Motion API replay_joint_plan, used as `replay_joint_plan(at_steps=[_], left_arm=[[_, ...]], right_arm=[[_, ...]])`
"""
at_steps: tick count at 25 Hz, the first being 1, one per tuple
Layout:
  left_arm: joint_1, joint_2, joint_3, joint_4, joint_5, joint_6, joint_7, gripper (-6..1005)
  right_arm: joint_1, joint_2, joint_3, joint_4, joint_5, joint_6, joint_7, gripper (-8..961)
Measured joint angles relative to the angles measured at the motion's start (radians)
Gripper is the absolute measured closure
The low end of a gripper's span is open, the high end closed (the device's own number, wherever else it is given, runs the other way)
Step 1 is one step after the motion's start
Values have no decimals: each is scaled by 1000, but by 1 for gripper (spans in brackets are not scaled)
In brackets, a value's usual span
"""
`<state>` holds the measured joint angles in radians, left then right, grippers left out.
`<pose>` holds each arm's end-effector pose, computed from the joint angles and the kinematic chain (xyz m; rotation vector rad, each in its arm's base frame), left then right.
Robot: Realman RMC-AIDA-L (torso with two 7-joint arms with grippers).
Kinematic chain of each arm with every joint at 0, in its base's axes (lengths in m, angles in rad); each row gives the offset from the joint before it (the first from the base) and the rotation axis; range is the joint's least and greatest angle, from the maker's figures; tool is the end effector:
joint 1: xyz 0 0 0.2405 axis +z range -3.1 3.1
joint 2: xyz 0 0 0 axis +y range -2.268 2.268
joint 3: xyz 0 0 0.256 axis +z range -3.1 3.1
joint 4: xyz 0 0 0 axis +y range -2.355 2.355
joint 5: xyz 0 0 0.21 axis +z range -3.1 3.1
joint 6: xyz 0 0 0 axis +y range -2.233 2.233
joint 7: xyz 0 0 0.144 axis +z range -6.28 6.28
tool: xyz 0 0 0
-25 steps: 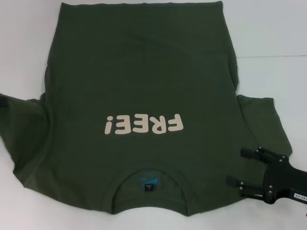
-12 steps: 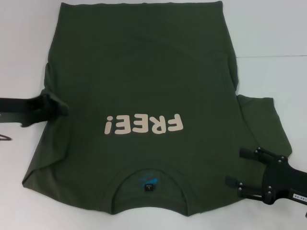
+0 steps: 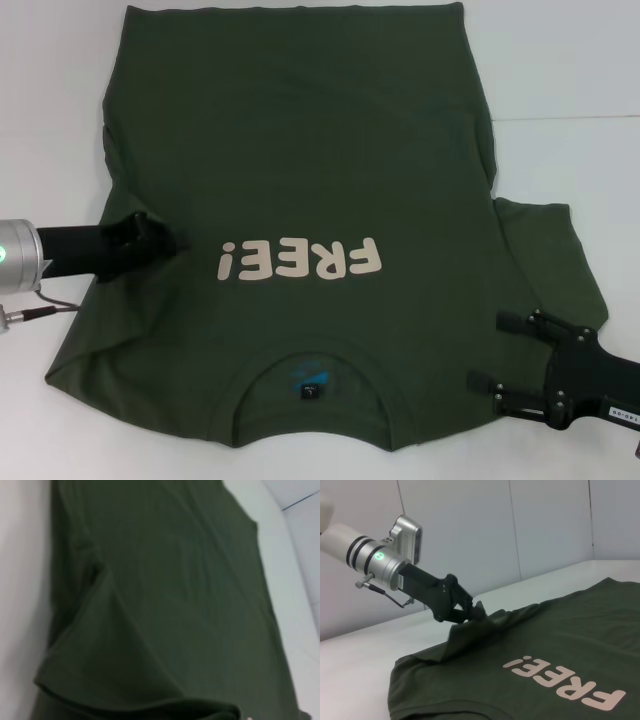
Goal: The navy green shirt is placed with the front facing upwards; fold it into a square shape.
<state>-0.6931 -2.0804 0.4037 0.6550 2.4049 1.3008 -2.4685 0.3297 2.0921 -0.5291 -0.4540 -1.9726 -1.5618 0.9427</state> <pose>-0.2843 0.3832 0.0130 -1.9593 -1.9492 -0.6093 0.3278 0.2555 -0.0204 -2.5280 0.5600 0.7601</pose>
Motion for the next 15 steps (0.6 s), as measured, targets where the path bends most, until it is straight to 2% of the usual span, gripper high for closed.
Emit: replay_joint_plan(at_steps=[6, 10, 15], left_arm=[[47, 1, -2, -74, -220, 4, 134, 838], [53, 6, 4, -86, -235, 2, 153, 782], [66, 11, 5, -84, -236, 13, 199, 598]], right_arm=[[-1, 0, 0, 0, 0, 0, -1, 12], [0, 0, 0, 0, 0, 0, -2, 12], [3, 0, 0, 0, 3, 0, -2, 12]])
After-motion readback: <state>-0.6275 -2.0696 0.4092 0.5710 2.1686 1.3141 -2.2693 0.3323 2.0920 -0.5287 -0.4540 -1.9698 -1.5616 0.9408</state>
